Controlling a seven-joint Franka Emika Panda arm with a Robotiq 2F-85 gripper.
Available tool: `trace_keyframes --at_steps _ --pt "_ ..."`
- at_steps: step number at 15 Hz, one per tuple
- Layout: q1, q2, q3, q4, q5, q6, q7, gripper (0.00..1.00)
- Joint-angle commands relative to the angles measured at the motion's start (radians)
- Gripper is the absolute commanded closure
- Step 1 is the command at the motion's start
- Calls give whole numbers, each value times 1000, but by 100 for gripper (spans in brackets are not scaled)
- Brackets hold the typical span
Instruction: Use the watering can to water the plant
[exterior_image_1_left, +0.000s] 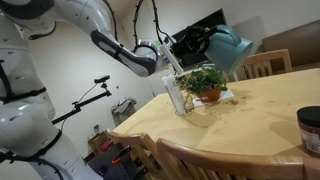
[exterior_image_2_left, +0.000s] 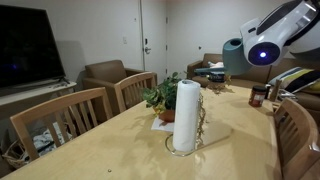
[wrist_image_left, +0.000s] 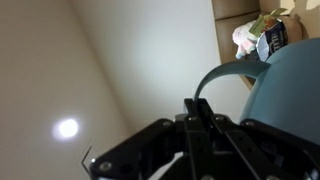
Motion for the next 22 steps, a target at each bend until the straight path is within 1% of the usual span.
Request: trace_keyframes --at_steps 1,4,5,8,11,13,15,16,17,18,19,22 --pt "-11 0 -8 6 -6 72 25 98" --pt "-47 26 -21 25 -18 238 70 98" --pt "-65 34 -29 31 -28 312 98 98" --pt "-115 72 -54 59 -43 483 152 98" --pt "-161 130 -70 115 -35 619 168 98" --pt "-183 171 -73 153 -34 689 166 98" --pt "-195 209 -69 188 -26 720 159 98" --pt "-197 224 -66 203 -44 726 172 98" --pt "-190 239 -65 210 -57 703 177 98" --pt "-191 254 -61 226 -69 707 189 98" --pt "-182 267 -59 231 -86 677 200 98" --pt "-178 308 -48 259 -174 654 252 98"
